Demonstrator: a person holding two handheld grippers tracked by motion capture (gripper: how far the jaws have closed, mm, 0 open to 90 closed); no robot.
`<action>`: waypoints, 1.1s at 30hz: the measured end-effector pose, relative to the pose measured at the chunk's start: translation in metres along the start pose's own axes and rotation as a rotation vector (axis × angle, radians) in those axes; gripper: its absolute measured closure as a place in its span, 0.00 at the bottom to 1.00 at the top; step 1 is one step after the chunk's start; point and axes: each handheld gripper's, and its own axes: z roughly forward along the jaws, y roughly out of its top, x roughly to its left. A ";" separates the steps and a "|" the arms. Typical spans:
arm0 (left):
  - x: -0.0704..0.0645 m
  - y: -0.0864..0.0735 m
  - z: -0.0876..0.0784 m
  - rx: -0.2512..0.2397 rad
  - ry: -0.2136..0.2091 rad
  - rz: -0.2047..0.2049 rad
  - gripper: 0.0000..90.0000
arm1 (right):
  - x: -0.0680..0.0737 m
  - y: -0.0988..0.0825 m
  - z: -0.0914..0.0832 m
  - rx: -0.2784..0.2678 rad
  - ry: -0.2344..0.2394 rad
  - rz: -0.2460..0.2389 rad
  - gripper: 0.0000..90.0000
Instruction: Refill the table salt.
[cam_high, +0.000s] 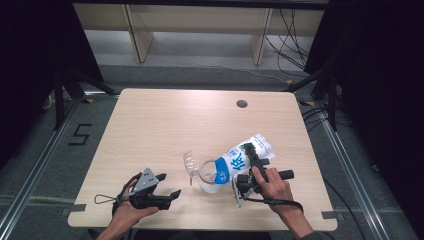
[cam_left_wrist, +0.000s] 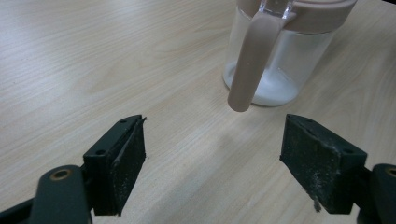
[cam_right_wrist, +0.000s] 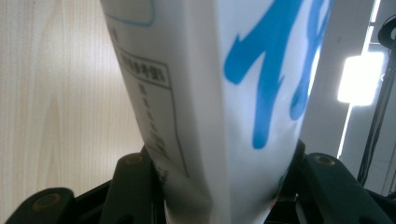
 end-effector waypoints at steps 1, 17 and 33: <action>0.000 0.000 0.000 -0.001 -0.001 -0.001 0.24 | 0.000 0.000 0.000 0.006 0.001 0.006 0.61; 0.000 0.000 0.000 -0.001 0.000 -0.001 0.24 | 0.000 0.000 0.000 -0.001 -0.007 -0.007 0.63; -0.001 0.000 0.000 -0.002 0.005 -0.005 0.24 | 0.000 0.001 0.000 -0.004 -0.002 -0.009 0.64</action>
